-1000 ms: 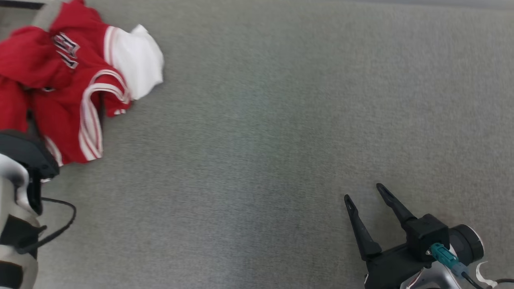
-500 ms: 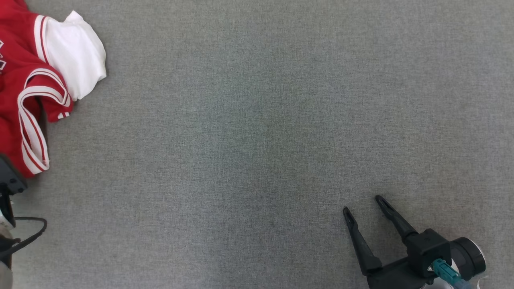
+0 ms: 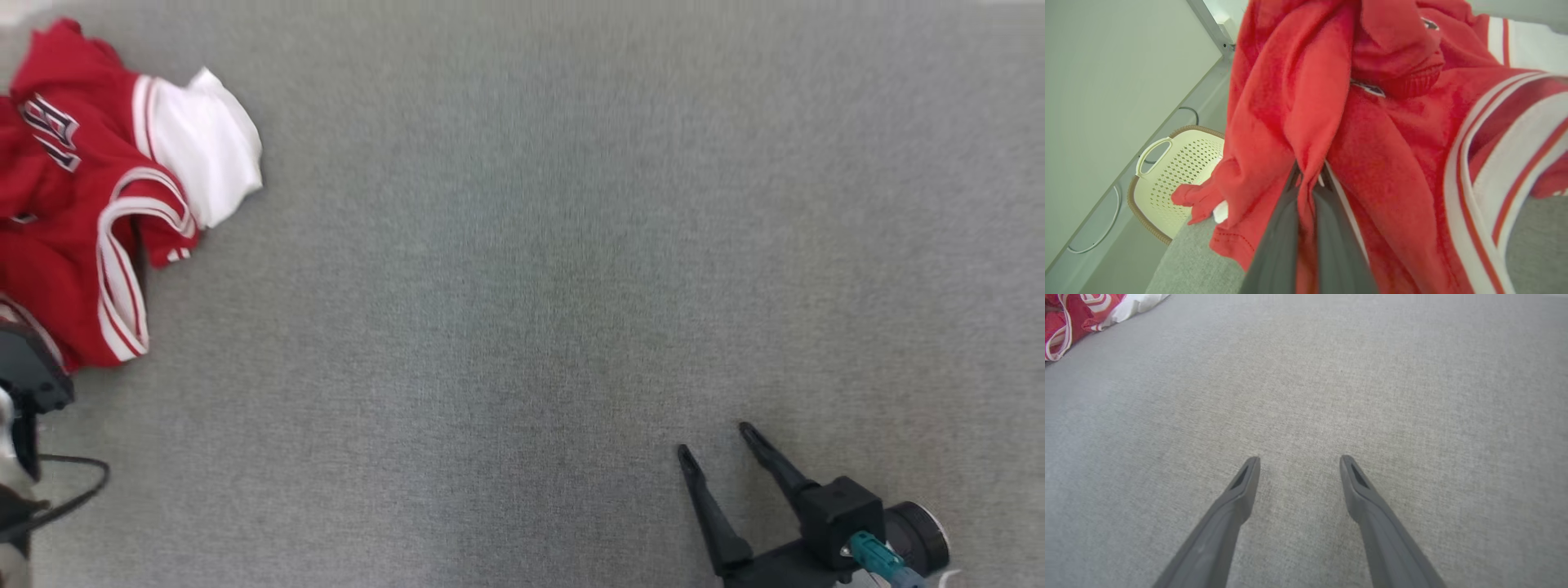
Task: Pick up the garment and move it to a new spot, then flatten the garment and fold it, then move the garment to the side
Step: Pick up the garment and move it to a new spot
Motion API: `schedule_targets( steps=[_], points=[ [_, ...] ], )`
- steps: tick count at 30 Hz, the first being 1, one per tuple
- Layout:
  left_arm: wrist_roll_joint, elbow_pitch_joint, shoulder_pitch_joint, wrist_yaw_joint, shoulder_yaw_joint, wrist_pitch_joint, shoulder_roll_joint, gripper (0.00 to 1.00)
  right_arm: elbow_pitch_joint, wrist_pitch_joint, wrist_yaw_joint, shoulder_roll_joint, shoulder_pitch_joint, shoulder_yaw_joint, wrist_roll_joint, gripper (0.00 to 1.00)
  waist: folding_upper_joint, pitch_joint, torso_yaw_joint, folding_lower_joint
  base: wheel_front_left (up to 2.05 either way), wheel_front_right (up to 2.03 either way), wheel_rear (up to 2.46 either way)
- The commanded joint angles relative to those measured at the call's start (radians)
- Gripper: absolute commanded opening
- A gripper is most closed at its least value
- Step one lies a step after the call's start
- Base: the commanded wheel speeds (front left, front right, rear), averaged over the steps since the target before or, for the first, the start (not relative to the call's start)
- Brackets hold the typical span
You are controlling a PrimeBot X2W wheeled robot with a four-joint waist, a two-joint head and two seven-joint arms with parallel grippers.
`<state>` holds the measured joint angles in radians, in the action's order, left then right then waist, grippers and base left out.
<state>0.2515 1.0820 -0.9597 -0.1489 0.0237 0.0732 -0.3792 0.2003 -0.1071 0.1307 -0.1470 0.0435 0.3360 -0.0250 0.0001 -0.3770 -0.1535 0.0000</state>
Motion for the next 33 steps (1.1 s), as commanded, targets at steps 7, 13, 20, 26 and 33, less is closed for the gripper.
schedule_targets(
  steps=[7, 13, 20, 26, 33],
  points=[
    [0.085, -0.042, -0.025, 0.159, 0.044, -0.045, -0.084, 0.0, -0.083, 0.059, 0.0, 0.045, -0.033, 0.018, -0.032, 1.0, -0.0001, 0.171, 0.011, 0.0, 0.0, 0.0, 0.0],
    [0.115, -0.123, -0.118, 0.209, 0.021, -0.165, -0.036, 0.0, -0.171, 0.117, 0.0, 0.079, -0.034, 0.031, -0.059, 1.0, -0.0001, 0.261, 0.013, 0.0, 0.0, 0.0, 0.0],
    [0.132, -0.222, -0.162, 0.238, -0.032, -0.263, 0.041, 0.0, -0.245, 0.162, 0.0, 0.094, -0.016, 0.027, -0.077, 1.0, -0.0001, 0.36, 0.021, 0.0, 0.0, 0.0, 0.0],
    [0.2, -0.374, -0.172, 0.27, -0.1, -0.365, 0.145, 0.0, -0.268, 0.187, 0.0, 0.097, 0.001, 0.008, -0.1, 1.0, -0.0001, 0.435, 0.066, 0.0, 0.0, 0.0, 0.0],
    [0.319, -0.541, -0.137, 0.277, -0.159, -0.445, 0.257, 0.0, -0.272, 0.188, 0.0, 0.097, 0.006, -0.002, -0.105, 1.0, -0.0001, 0.47, 0.148, 0.0, 0.0, 0.0, 0.0]
  ],
)
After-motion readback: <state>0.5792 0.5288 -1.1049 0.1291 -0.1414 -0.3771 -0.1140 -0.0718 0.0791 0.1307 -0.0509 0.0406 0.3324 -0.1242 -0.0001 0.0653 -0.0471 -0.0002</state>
